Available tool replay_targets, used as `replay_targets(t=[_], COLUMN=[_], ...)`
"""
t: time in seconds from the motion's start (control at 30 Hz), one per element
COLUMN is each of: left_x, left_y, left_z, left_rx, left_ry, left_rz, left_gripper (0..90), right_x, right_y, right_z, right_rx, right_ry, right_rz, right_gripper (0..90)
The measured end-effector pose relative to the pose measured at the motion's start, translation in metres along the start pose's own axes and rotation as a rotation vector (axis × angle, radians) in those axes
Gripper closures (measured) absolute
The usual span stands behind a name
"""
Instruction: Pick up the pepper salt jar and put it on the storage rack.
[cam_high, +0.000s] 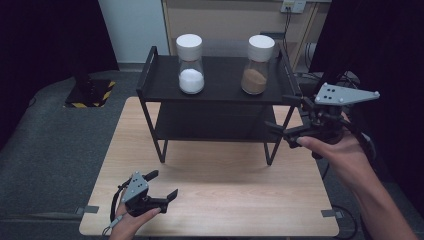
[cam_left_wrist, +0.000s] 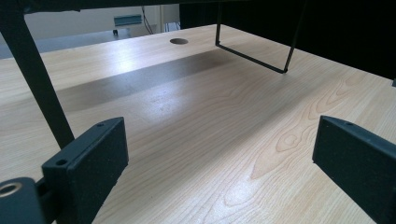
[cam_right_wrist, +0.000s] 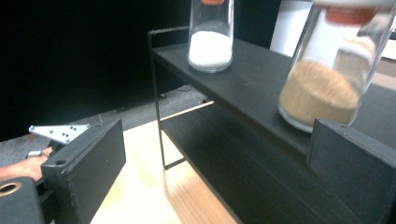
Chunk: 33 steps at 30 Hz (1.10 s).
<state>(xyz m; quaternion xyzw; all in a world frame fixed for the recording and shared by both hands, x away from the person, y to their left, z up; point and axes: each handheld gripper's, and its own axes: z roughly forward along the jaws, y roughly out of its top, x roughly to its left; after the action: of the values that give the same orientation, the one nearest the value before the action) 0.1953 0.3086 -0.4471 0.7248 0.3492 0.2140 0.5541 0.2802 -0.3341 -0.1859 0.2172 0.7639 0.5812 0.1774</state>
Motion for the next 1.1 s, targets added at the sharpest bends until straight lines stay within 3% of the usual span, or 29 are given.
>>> replay_targets(t=[0.13,0.53,1.1], left_x=[0.0,-0.001,-0.003], left_y=[0.0,-0.002,-0.001], left_z=[0.001,0.003,0.003], left_rx=[0.001,0.004,0.004], left_ry=[-0.003,-0.008,-0.009], left_rz=[-0.001,-0.005,0.006], left_gripper=[2.6,2.5,2.3], right_x=[0.009,0.025,0.025], right_y=[-0.015,-0.064,-0.133], right_z=[0.0,-0.006,0.0], right_rx=[0.003,-0.012,-0.008], right_ry=[-0.017,-0.032,-0.061], right_rz=[-0.028,-0.038,0.052], right_gripper=[5.5,5.3,4.7])
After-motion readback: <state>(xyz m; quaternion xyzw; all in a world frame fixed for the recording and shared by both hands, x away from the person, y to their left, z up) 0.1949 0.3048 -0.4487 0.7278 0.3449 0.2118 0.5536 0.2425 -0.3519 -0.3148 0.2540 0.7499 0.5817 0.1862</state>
